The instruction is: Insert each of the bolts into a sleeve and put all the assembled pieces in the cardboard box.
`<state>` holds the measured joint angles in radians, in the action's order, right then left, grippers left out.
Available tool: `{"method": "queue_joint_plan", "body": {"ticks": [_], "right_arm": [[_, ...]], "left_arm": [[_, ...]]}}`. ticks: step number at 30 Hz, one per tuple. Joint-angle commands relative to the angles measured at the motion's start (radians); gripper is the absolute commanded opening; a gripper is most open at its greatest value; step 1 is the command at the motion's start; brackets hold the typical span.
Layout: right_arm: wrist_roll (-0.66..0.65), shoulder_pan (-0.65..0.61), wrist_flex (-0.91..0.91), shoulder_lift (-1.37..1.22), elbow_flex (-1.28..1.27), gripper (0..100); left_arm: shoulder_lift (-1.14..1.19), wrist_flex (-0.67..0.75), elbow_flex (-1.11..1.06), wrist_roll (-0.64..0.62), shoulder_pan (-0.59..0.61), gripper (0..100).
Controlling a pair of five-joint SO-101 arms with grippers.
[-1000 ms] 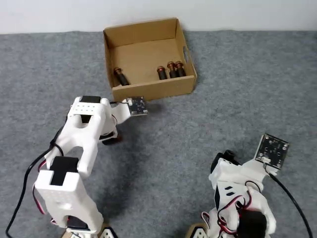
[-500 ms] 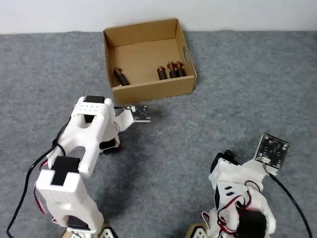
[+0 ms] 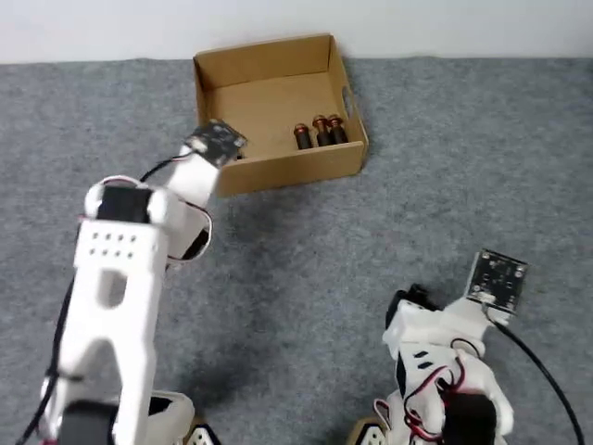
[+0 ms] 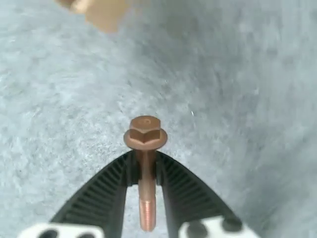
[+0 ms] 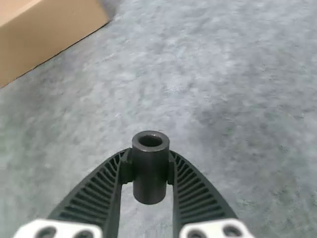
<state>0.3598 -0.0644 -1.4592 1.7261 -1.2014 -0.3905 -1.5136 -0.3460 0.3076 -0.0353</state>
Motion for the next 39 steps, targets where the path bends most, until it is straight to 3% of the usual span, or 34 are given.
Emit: {"method": "queue_joint_plan", "body": {"ticks": [1,11,17,21,29,39], "right_arm": [[-0.009,-0.105,0.042,0.053,0.086,0.8],[-0.009,-0.272,0.147,0.084,0.087,0.8],[-0.009,-0.452,0.206,0.074,0.069,0.8],[-0.02,-0.562,0.274,0.073,0.049,0.8],[-0.319,-0.74,0.438,0.076,-0.084,0.8],[-0.476,-0.817,0.538,0.074,-0.129,0.8]], "left_arm": [[-0.173,0.081,-0.081,-0.169,-0.005,0],[-0.784,0.516,-0.565,-0.451,-0.006,0],[-1.088,0.672,-0.753,-0.635,-0.008,0],[-1.247,0.684,-0.789,-0.755,-0.055,0],[-1.416,0.684,-0.829,-0.956,-0.324,0],[-1.418,0.683,-0.822,-0.979,-0.493,0]]}}
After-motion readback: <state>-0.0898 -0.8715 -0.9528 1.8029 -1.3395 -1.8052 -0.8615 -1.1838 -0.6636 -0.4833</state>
